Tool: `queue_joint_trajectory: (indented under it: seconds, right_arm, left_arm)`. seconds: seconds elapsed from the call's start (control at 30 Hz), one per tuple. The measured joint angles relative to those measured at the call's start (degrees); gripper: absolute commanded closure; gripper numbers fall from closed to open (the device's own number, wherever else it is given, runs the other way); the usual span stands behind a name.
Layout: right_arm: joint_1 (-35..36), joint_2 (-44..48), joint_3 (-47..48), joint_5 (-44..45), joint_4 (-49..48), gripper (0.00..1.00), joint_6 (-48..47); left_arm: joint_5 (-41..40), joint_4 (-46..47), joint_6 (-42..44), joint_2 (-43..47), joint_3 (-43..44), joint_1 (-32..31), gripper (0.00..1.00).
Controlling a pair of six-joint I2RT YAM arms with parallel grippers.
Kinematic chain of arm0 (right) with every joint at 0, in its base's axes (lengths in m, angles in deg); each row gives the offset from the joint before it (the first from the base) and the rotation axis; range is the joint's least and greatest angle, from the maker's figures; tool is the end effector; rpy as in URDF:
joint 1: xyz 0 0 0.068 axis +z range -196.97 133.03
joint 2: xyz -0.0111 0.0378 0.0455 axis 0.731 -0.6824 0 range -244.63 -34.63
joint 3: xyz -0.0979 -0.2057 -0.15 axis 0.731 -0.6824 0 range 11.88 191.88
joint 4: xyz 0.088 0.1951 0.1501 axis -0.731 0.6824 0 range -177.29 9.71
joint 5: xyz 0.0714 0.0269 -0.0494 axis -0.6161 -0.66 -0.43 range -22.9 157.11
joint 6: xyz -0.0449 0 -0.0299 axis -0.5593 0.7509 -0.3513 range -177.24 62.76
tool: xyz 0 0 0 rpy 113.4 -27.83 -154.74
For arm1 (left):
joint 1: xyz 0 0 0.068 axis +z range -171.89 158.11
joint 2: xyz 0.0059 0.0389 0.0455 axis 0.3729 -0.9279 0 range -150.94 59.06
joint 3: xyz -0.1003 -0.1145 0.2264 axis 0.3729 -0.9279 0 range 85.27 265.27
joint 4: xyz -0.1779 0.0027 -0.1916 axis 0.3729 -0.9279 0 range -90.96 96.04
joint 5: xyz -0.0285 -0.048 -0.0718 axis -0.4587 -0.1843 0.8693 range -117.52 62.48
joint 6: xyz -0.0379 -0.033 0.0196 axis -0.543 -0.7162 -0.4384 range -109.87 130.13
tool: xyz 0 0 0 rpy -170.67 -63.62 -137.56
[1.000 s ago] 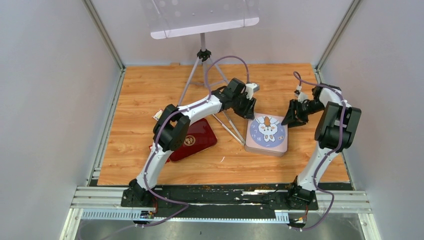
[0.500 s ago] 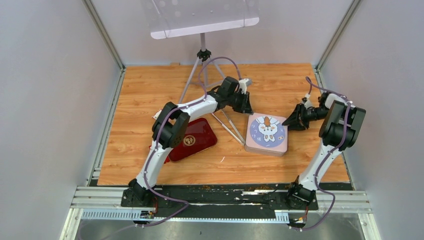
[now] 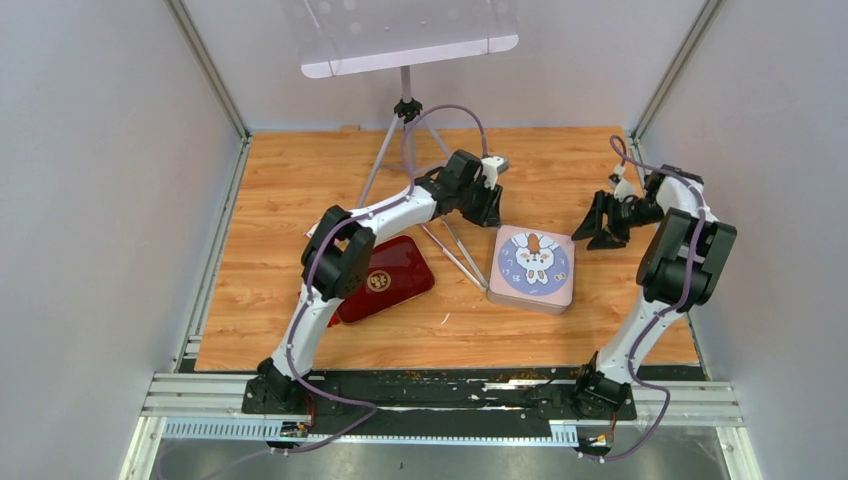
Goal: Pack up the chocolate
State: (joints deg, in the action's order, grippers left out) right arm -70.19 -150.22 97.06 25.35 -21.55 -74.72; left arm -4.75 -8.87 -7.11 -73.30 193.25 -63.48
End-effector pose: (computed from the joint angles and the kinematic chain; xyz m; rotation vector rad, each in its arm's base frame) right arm 0.3447 -0.1220 0.1794 0.1972 2.7896 1.0522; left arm 0.3861 -0.3611 0.1944 0.7232 2.2763 -0.9703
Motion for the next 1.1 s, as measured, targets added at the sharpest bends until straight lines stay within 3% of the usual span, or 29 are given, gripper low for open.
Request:
queue_joint_trajectory:
  seconds: [0.17,0.27,0.4,0.57,0.7,0.93,1.1]
  right_arm:
    - [-0.3,7.8,2.8,-0.5,-0.1,0.79,-5.3]
    - [0.6,10.6,3.5,-1.4,-0.1,0.89,-7.1]
    - [3.5,8.7,3.3,-1.8,-0.2,0.93,-8.1]
    - [5.2,1.6,1.1,-0.8,-1.9,0.96,-7.4]
    - [4.5,-2.2,0.9,-6.0,0.9,0.96,-4.0]
    - [4.3,-1.2,2.1,-5.2,1.3,0.94,-6.3]
    - [4.3,5.5,1.4,-5.5,1.8,0.93,-10.3]
  left_arm:
    - [0.8,-1.4,4.1,3.9,-2.0,0.5,0.80]
    - [4.3,0.8,3.9,7.3,-4.9,0.7,0.89]
    - [10.3,6.2,1.3,7.7,-7.2,0.8,0.97]
    - [13.0,8.6,-0.9,2.3,-6.7,0.8,0.97]
    - [15.1,11.0,-2.4,-1.1,-4.5,0.8,0.98]
    - [14.4,10.0,-1.8,-0.9,-3.6,1.4,0.97]
    - [15.8,10.3,-2.0,1.8,-5.7,1.8,0.97]
